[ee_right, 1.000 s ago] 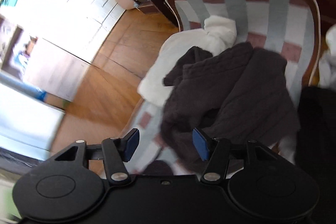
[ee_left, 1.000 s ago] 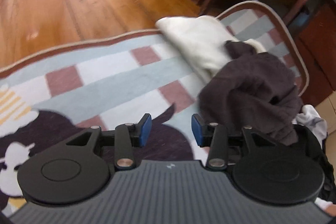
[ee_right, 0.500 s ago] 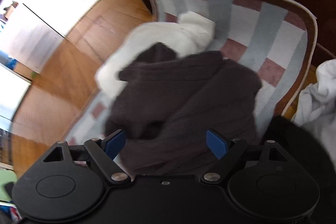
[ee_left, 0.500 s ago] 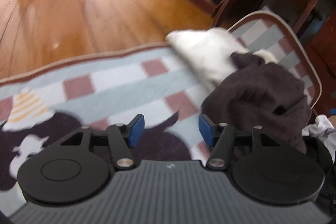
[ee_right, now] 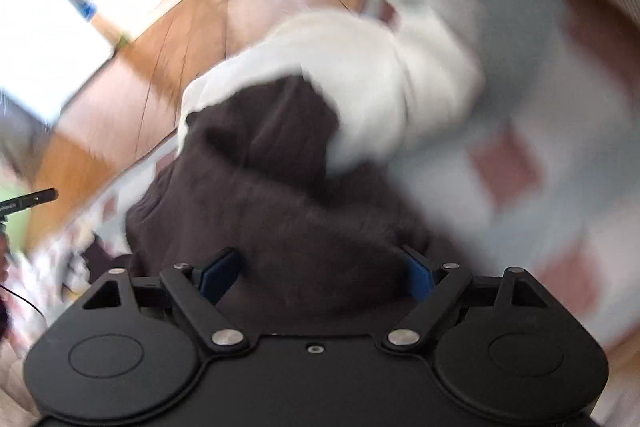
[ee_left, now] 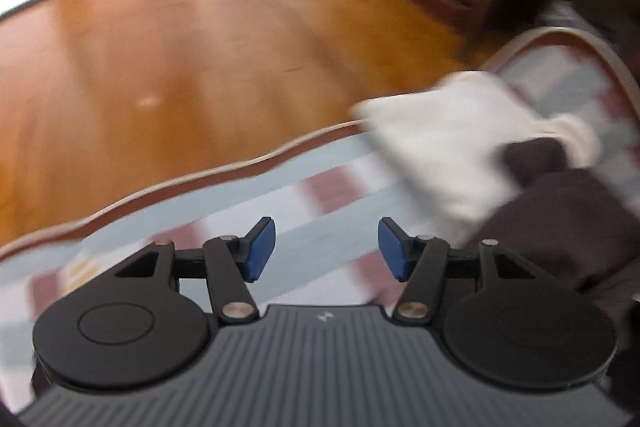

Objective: Fold clothes

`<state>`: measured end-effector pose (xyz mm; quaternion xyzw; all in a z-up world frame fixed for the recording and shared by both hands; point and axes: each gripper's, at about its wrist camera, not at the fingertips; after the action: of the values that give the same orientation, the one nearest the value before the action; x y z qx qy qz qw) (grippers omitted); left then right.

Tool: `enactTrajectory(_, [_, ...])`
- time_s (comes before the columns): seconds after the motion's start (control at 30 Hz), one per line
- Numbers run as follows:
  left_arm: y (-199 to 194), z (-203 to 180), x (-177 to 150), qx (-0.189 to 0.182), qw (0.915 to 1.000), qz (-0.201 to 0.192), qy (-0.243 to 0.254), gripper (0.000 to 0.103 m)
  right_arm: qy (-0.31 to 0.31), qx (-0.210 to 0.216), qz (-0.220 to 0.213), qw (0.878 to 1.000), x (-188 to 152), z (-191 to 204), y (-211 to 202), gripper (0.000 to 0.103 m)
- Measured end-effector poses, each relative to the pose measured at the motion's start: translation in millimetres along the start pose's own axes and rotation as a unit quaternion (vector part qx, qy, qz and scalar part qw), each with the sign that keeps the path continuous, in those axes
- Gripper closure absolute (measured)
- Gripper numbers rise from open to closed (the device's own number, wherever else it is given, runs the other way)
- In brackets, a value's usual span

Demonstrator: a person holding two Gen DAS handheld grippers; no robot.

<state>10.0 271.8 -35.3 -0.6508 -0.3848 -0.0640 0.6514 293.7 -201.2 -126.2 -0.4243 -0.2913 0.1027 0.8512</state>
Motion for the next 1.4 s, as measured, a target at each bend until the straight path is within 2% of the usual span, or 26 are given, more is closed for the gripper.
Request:
enactTrajectory(0.07, [-7.9,-11.1,1.1,-0.014,0.9991,-0.002,0.041,0.047,0.02,-0.041,-0.018,0.999,-41.0,12.2,-4.2,0.015])
enactTrajectory(0.2, [-25.8,-32.2,0.0,-0.033,0.9923,-0.007,0.119,0.046,0.057,-0.101,-0.067,0.991,-86.9,38.3,-17.6,0.015])
enactTrajectory(0.3, [-38.5,-46.1,1.5,-0.046,0.9841,-0.01,0.171,0.046,0.136,-0.112,-0.124,0.976,-101.1,46.6,-35.6,0.015])
enactTrajectory(0.43, [-61.3,-53.8,19.2,-0.023,0.9802,-0.031,0.194,0.044,0.184,-0.104,-0.12,0.97,-94.9,42.6,-44.5,0.015])
enactTrajectory(0.5, [-76.5,-52.0,25.8,-0.022,0.9788,-0.046,0.198,0.037,0.208,-0.1,-0.118,0.966,-91.9,40.6,-49.0,0.015])
enactTrajectory(0.57, [-81.6,-49.9,33.2,-0.019,0.9804,-0.045,0.191,0.036,0.232,-0.096,-0.116,0.961,-88.8,38.7,-53.4,0.015])
enactTrajectory(0.63, [-77.8,-55.5,40.9,-0.013,0.9858,-0.03,0.165,0.036,0.256,-0.092,-0.113,0.956,-85.7,36.7,-57.9,0.015])
enactTrajectory(0.73, [-63.4,-76.6,33.5,-0.019,0.9882,-0.046,0.145,0.035,0.239,-0.111,-0.083,0.961,-90.6,41.8,-50.6,0.015])
enactTrajectory(0.77, [-56.1,-85.2,26.6,-0.017,0.9888,-0.059,0.136,0.029,0.227,-0.119,-0.077,0.964,-92.9,44.6,-48.9,0.015])
enactTrajectory(0.87, [-14.0,-108.9,3.9,-0.007,0.9935,-0.054,0.1,0.025,0.189,-0.132,-0.097,0.968,-106.6,57.7,-55.6,0.015])
enactTrajectory(0.93, [18.5,-119.7,-8.9,-0.002,0.9955,-0.05,0.081,0.025,0.2,-0.104,-0.115,0.968,-122.4,58.7,-60.0,0.015])
enactTrajectory(1.03, [54.1,-128.7,-28.6,-0.005,0.9954,-0.072,0.063,0.025,0.265,-0.037,-0.116,0.956,-149.9,50.1,-52.3,0.015])
enactTrajectory(1.13, [76.7,-136.5,-41.4,0.001,0.9952,-0.072,0.067,0.025,0.287,0.011,-0.116,0.951,-164.4,48.0,-31.3,0.015])
enactTrajectory(1.23, [85.7,-140.8,-42.3,-0.01,0.9932,-0.078,0.086,0.025,0.339,0.018,-0.119,0.933,-167.0,34.8,0.7,0.015])
enactTrajectory(1.33, [99.9,-132.6,-47.9,-0.057,0.9941,-0.064,0.067,0.016,0.393,0.0,-0.138,0.909,-164.6,16.7,33.6,0.014])
enactTrajectory(1.37, [107.4,-130.8,-54.3,-0.062,0.9942,-0.057,0.066,0.016,0.389,-0.007,-0.15,0.909,-163.0,15.6,40.4,0.018])
enactTrajectory(1.4, [115.2,-129.6,-61.0,-0.066,0.9943,-0.049,0.068,0.016,0.379,-0.013,-0.16,0.911,-161.6,17.3,44.5,0.041])
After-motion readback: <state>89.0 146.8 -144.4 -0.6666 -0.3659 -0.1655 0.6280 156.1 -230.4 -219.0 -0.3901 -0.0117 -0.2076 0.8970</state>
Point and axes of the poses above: each gripper's, at about its wrist camera, not at the fingertips, and y roughly the way its jaws point, z to its left, x to its top, and after that the axes turned 3 degrees about x, right-handed
